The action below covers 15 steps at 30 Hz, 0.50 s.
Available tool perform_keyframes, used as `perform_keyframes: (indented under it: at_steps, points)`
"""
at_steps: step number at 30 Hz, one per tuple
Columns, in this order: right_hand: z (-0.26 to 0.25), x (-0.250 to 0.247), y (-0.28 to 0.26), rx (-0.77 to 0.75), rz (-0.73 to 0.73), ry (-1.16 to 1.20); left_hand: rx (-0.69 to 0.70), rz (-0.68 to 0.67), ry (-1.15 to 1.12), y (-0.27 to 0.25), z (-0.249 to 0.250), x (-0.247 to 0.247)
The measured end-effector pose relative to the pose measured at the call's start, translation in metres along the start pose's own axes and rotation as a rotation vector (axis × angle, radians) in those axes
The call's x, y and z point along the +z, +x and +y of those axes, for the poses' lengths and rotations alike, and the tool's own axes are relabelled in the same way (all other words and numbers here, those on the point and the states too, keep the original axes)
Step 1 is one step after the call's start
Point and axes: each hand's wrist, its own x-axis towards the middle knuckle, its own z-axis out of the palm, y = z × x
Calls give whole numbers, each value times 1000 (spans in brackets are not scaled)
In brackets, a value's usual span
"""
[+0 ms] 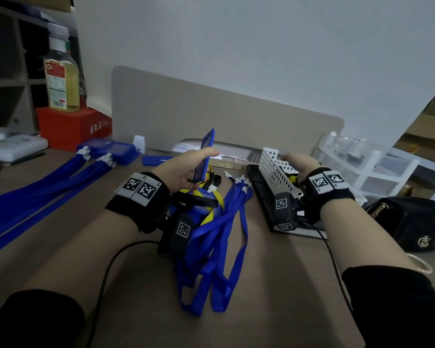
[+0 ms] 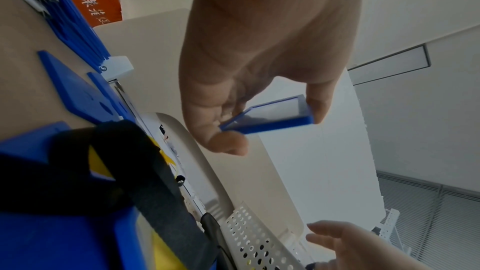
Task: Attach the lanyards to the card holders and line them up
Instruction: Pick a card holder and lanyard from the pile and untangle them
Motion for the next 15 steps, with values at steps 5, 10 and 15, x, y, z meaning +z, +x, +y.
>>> perform_keyframes:
  at_steps: [5,10,15]
  points:
    - [-14,25,-11,-51,149,-192,8,27,21,3,-1,-8]
    - [-22,58,-24,-129,21,-366,45,54,27,8,-3,-9]
    - [-18,95,5,-169,-209,-466,130,25,77,21,-2,-11]
